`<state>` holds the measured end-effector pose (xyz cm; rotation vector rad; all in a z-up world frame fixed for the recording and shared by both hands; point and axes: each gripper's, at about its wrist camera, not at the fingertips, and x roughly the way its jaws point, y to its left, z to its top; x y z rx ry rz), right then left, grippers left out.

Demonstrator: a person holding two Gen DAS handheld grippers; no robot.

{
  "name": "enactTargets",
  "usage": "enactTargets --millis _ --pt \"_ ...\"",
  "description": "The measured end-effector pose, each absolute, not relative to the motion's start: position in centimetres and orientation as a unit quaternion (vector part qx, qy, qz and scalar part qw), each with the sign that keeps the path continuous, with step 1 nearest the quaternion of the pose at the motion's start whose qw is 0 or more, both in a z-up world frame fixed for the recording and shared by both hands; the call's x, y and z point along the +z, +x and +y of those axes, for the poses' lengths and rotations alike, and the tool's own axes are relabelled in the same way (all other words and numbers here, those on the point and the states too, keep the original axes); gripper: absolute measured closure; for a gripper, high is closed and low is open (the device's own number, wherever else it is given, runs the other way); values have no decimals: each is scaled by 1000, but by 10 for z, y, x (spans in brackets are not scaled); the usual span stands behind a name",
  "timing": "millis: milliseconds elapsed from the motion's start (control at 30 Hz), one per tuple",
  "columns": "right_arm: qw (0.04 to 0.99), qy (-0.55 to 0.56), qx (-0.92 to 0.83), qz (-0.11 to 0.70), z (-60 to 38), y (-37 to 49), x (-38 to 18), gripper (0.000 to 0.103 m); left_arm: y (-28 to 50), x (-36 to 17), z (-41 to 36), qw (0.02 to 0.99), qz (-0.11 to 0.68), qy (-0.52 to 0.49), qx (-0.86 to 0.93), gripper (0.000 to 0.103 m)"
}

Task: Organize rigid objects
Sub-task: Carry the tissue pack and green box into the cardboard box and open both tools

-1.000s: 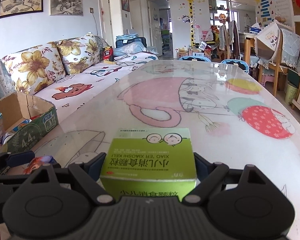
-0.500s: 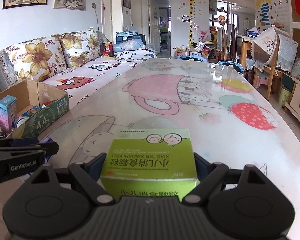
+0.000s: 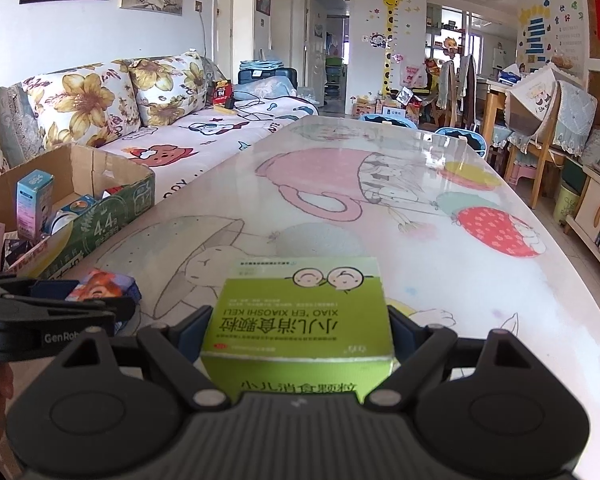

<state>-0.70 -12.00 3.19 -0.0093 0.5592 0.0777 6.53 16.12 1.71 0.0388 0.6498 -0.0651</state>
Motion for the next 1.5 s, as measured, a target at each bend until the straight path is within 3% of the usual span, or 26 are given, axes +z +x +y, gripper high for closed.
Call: enactTargets --millis 133,1133,1500 --pt "960 -3 37 276 -122 -6 32 16 74 17 156 947 318 17 -38 40" --pt "962 -61 91 250 -66 -7 63 16 74 50 191 961 273 44 29 41" --pt "961 -75 153 219 -16 11 81 16 87 64 224 964 252 -5 79 41"
